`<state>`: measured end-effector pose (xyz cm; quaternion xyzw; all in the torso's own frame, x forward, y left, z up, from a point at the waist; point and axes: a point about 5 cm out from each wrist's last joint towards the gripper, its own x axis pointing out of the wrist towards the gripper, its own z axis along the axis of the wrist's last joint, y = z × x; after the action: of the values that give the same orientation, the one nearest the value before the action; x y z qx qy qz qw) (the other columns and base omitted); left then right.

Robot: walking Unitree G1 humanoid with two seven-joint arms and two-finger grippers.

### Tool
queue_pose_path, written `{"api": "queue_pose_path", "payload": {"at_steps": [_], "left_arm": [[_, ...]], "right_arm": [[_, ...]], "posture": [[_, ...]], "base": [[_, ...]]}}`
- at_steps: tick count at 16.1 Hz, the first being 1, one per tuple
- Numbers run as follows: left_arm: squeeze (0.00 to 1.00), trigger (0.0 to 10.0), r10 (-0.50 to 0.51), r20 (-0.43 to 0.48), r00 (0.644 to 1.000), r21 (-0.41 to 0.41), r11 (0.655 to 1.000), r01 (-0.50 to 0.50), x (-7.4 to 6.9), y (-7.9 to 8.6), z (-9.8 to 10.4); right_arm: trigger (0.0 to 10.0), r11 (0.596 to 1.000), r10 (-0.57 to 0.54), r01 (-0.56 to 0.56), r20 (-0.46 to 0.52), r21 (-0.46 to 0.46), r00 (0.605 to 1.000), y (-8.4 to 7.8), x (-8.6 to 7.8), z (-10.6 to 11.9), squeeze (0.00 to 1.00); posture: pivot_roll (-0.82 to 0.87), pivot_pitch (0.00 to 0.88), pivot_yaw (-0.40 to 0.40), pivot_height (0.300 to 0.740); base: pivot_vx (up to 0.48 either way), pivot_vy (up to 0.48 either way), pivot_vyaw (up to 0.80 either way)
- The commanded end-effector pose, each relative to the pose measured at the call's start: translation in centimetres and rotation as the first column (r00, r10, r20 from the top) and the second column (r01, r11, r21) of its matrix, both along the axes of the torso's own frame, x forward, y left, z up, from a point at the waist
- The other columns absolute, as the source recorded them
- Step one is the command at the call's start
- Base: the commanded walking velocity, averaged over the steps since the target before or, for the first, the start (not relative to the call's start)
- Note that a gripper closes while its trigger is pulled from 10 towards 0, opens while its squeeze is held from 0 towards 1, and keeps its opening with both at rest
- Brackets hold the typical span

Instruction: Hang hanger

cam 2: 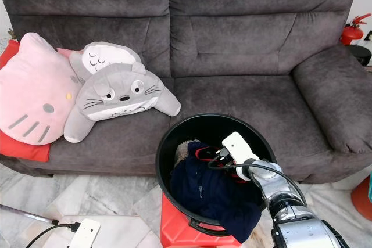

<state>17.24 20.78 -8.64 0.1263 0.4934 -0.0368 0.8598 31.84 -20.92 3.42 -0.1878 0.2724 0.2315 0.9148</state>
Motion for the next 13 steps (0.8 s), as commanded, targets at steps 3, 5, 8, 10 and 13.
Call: {"api": "queue_pose_path", "payload": {"at_steps": [3, 5, 8, 10, 13], "left_arm": [[0.00, 10.0, -0.003, -0.021, 1.000, 0.020, 1.000, 0.003, -0.5, 0.5, -0.2], [0.00, 10.0, -0.003, -0.020, 1.000, 0.021, 1.000, 0.004, -0.5, 0.5, -0.2], [0.00, 10.0, -0.006, -0.020, 1.000, 0.022, 1.000, 0.006, -0.5, 0.5, -0.1], [0.00, 10.0, -0.006, -0.019, 1.000, 0.021, 1.000, 0.006, -0.5, 0.5, -0.2], [0.00, 10.0, -0.006, -0.017, 1.000, 0.022, 1.000, 0.007, -0.5, 0.3, -0.2]], "right_arm": [[0.0, 1.000, 0.005, -0.005, -0.014, 0.004, 1.000, 0.3, -0.3, -0.5, 0.00], [0.0, 1.000, 0.003, -0.003, -0.013, 0.002, 1.000, 0.3, -0.3, -0.4, 0.00], [0.0, 1.000, 0.001, -0.001, -0.011, -0.002, 1.000, 0.2, -0.3, -0.4, 0.00], [0.0, 1.000, 0.002, -0.002, -0.001, -0.001, 1.000, 0.2, -0.2, -0.3, 0.00], [0.0, 1.000, -0.008, 0.007, 0.048, 0.009, 0.999, -0.1, 0.4, 0.7, 0.00]], "posture": [[-0.06, 0.055, 0.054, 0.740], [-0.06, 0.055, 0.054, 0.740], [-0.07, 0.054, 0.055, 0.740], [-0.07, 0.053, 0.053, 0.740], [-0.08, 0.050, 0.050, 0.740]], "base": [[0.000, 0.000, 0.00], [0.000, 0.000, 0.00], [0.000, 0.000, 0.00], [0.000, 0.000, 0.00], [0.000, 0.000, 0.00]]}}
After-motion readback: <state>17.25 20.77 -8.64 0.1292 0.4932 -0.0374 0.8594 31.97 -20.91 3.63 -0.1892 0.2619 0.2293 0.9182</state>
